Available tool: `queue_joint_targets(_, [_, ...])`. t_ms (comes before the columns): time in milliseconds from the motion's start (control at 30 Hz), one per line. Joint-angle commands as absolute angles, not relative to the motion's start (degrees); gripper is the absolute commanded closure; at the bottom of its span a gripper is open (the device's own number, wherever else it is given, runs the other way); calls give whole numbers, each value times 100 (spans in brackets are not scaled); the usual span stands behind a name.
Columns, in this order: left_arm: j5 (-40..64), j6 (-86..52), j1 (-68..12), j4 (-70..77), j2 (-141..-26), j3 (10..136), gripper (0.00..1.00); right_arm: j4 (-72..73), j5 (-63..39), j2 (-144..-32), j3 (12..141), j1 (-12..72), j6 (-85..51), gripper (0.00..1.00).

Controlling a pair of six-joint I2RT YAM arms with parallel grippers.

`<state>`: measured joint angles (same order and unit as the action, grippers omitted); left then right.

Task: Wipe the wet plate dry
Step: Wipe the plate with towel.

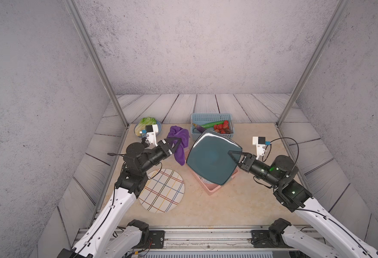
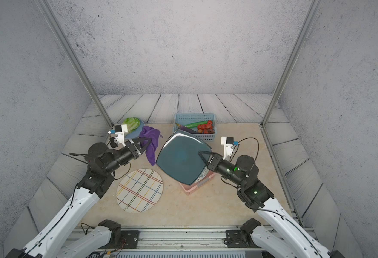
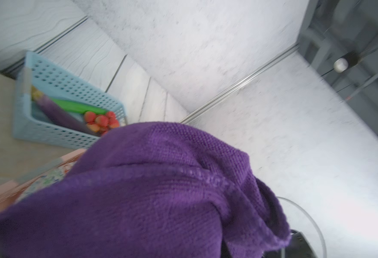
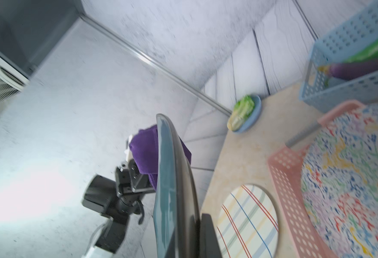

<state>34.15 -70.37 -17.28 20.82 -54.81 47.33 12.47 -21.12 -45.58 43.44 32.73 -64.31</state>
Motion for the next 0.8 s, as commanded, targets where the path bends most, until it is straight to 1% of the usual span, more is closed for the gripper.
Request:
queue_joint_targets(0, [3885,-10060,-1610,4972,-6028,4558,100,3688,-2885,-4689,4590,3258,-7310,100])
queue_joint_targets(67, [3663,-10836,-1784,6143,-6486,4770,100,4336,-3317,-5053,4724,3256,-7670,100])
queue_joint_targets(167, [3487,-11141,-2258,6658,-6883,5315,100,4490,-3604,-5418,4904,3315,-7771,100])
queue_joint_targets(233, [3365,-11117,-2659,6656,-7040,5609,100,4827,-3549,-5598,4859,3371,-7924,100])
queue_joint_targets(367, [3031,-11104,-3321,6929,-7209,5802,100,5338,-3434,-5929,4899,3403,-8141,100])
queue_joint_targets(500, [2629,-10827,-4030,7149,-7178,5562,100,6292,-2834,-6323,5073,3401,-8483,100])
queue_joint_targets(567, [2371,-10647,-4343,7167,-7117,5345,100,6409,-2689,-6517,5454,3302,-8538,100])
queue_joint_targets(667, [2174,-10791,-4382,7453,-7114,5196,100,6180,-2524,-6658,5854,3114,-8485,100])
queue_joint_targets(767, [2109,-11033,-4126,7708,-7095,5267,100,6150,-2326,-6595,5767,2918,-8534,100])
